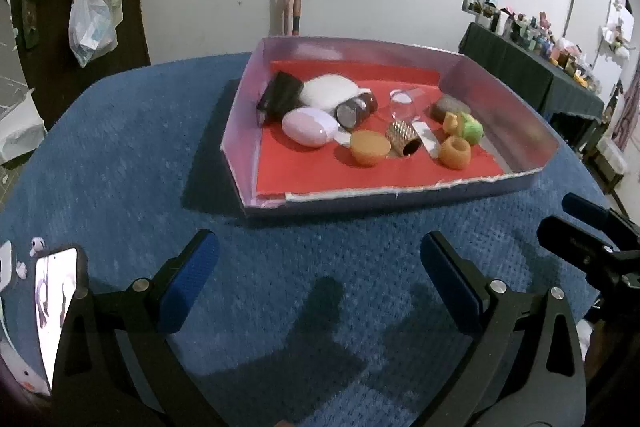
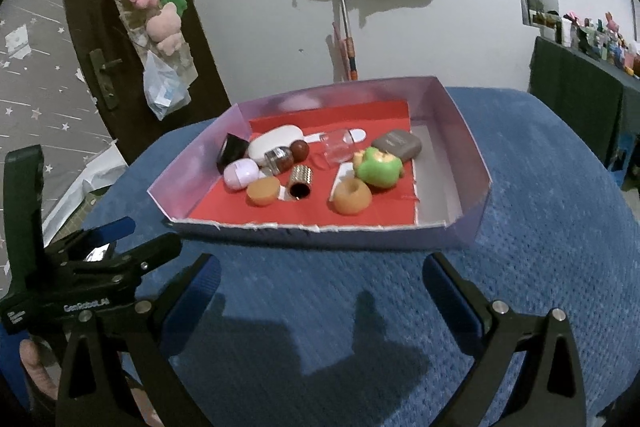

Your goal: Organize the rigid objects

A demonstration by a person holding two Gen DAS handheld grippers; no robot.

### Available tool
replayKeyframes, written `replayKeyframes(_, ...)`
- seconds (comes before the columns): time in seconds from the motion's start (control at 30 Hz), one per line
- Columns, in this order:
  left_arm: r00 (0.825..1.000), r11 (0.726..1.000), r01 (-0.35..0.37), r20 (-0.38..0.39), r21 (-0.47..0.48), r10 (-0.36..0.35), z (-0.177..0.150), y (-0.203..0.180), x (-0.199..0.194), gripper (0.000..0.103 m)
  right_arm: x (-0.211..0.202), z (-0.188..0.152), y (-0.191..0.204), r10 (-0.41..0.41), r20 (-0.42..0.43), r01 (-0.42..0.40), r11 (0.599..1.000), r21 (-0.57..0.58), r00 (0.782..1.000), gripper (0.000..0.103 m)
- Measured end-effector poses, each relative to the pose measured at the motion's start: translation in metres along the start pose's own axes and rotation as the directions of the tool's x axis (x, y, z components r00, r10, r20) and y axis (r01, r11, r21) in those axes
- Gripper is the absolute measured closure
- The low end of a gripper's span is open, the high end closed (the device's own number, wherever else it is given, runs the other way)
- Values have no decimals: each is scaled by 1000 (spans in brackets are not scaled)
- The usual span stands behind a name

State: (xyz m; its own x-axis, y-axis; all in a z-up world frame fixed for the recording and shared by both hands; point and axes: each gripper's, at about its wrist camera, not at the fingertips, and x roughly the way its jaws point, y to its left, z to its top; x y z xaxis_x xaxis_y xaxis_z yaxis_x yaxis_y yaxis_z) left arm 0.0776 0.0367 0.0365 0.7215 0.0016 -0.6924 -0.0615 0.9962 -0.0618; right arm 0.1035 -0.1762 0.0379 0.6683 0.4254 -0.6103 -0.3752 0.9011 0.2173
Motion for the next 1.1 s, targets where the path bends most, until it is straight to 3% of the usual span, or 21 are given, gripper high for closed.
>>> replayKeyframes(0.13,1000,1000,17,-22,-16,-18,-7,2,4,0,2,-9,-4,-19,-11,20,1000,8,1000,0)
replayKeyframes(0.67,996,997,-59,-68,40,62,-32,-9,16,0,10,-36,-7,-82,-43,82,997,-1,996,0)
replayKeyframes(1.1,995,998,-43,-93,46,48,-34,-10,22,0,19,-43,-11,-114,-67,114,993,-3,991,0)
